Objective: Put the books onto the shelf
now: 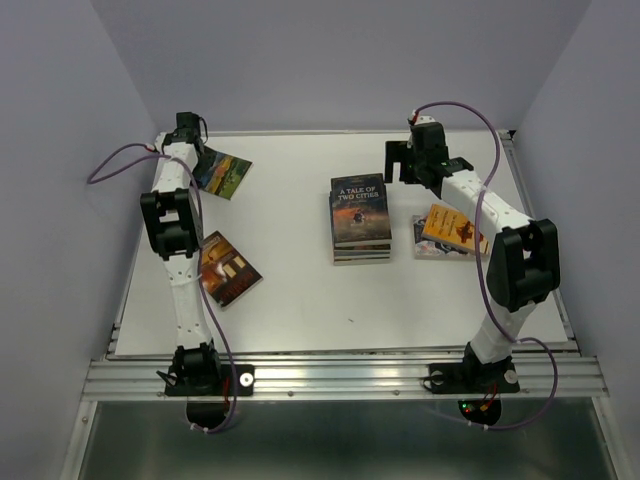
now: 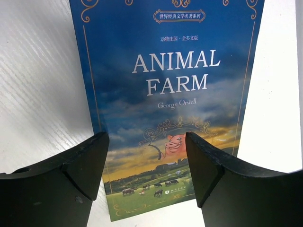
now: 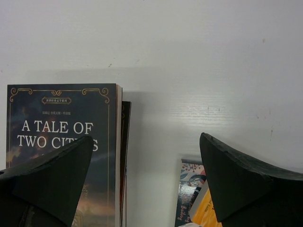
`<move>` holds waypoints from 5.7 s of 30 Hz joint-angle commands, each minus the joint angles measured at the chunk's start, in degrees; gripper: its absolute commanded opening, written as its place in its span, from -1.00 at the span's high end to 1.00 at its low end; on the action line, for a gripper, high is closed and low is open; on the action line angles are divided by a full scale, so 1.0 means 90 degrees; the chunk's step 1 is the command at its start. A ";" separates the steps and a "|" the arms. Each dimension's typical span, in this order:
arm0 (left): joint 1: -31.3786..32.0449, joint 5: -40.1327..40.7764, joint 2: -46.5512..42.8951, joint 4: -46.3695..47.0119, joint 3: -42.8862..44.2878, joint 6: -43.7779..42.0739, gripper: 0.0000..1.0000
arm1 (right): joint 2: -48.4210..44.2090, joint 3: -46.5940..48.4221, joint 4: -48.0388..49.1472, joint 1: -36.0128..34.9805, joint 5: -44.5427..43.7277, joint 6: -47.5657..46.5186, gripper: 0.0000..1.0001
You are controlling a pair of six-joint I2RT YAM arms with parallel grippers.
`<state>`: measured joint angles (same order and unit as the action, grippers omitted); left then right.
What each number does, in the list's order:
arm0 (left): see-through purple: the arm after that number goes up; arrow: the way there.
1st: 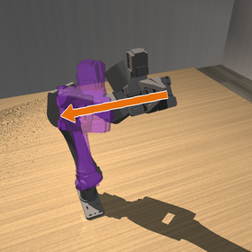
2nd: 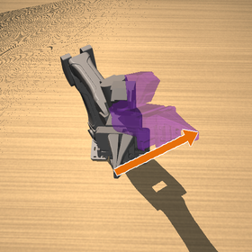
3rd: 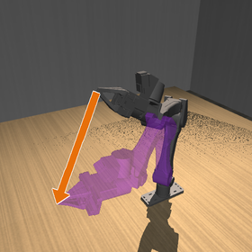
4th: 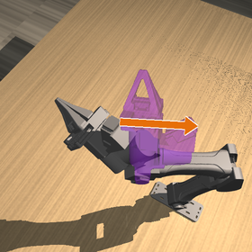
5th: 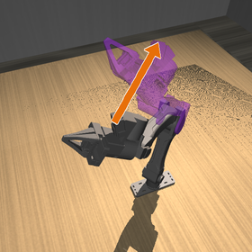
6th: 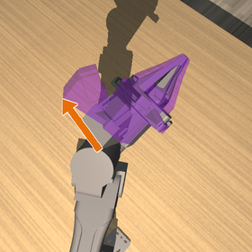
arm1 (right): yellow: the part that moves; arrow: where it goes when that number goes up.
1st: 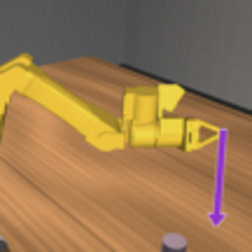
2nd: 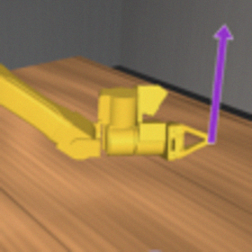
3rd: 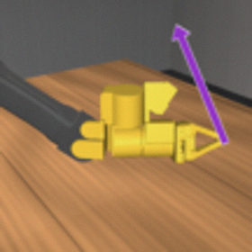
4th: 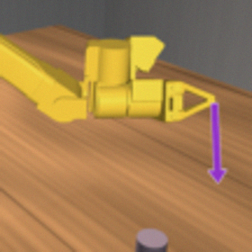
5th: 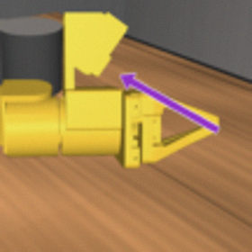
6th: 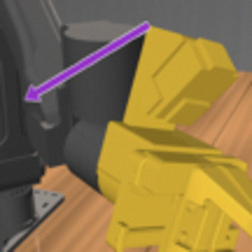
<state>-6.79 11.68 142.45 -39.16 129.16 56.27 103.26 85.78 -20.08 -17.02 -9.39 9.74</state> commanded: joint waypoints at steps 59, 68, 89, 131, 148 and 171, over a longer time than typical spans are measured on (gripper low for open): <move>0.3420 0.0313 -0.2467 0.0063 -0.4780 -0.2523 -0.75 | -0.0722 -0.0381 0.0648 -0.0404 0.0662 -0.0095 -1.00; 0.2914 0.0382 -0.3991 0.0336 -0.4809 -0.1693 -0.98 | 0.0047 0.0722 0.0502 -0.1634 0.1149 -0.0887 -1.00; 0.1819 -0.2450 -0.4881 0.3111 -0.7379 -0.1623 -0.92 | 0.4649 0.4932 -0.0973 -0.2338 0.1404 -0.0808 -0.92; 0.2180 -0.4276 -0.5378 0.6889 -0.8287 -0.0597 -0.24 | 0.4327 0.3164 -0.1197 -0.2475 0.3328 0.0314 0.14; 0.2473 -0.4287 -0.5155 0.7466 -0.8307 -0.0696 -0.17 | 0.4259 0.3116 -0.1197 -0.2475 0.3514 0.0549 0.14; 0.2775 -0.2617 -0.4508 0.5523 -0.7828 -0.1027 0.60 | 0.4122 0.2969 -0.1139 -0.2475 0.3563 0.0695 0.11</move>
<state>16.25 -12.16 105.75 9.34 57.80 47.13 139.31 115.28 -22.85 -35.33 16.03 13.96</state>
